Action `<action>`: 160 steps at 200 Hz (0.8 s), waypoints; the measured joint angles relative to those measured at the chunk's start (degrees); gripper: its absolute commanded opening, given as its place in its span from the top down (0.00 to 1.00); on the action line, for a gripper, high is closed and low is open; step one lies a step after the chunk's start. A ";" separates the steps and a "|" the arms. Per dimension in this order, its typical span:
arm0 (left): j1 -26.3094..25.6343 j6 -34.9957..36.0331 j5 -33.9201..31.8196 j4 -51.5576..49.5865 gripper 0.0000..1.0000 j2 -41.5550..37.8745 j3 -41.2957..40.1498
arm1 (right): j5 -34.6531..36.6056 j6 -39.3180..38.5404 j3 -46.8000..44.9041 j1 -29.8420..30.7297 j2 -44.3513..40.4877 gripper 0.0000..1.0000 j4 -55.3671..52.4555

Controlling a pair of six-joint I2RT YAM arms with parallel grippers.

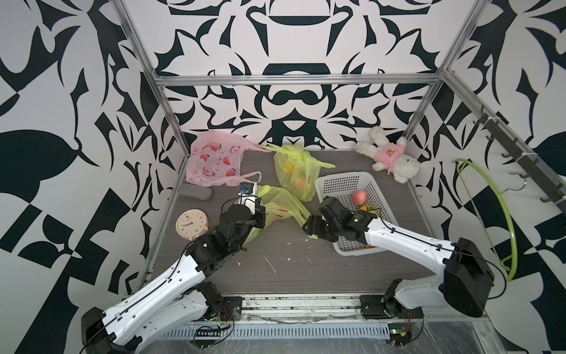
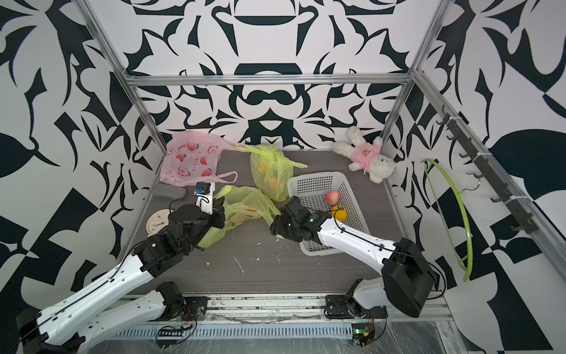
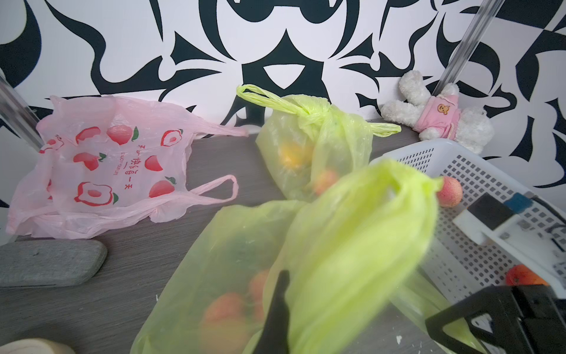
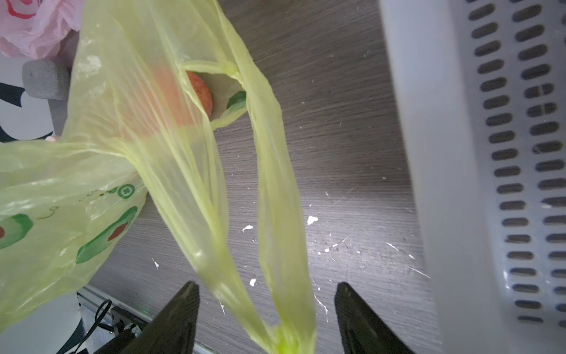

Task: Place the peach into a plastic bag & tie a knot
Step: Adjust the plastic bag at the center of the board.

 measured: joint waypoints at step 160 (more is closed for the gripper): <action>11.93 -1.31 16.63 -16.65 1.00 -1.03 17.40 | -3.63 -6.54 33.59 3.13 -9.01 1.00 -14.91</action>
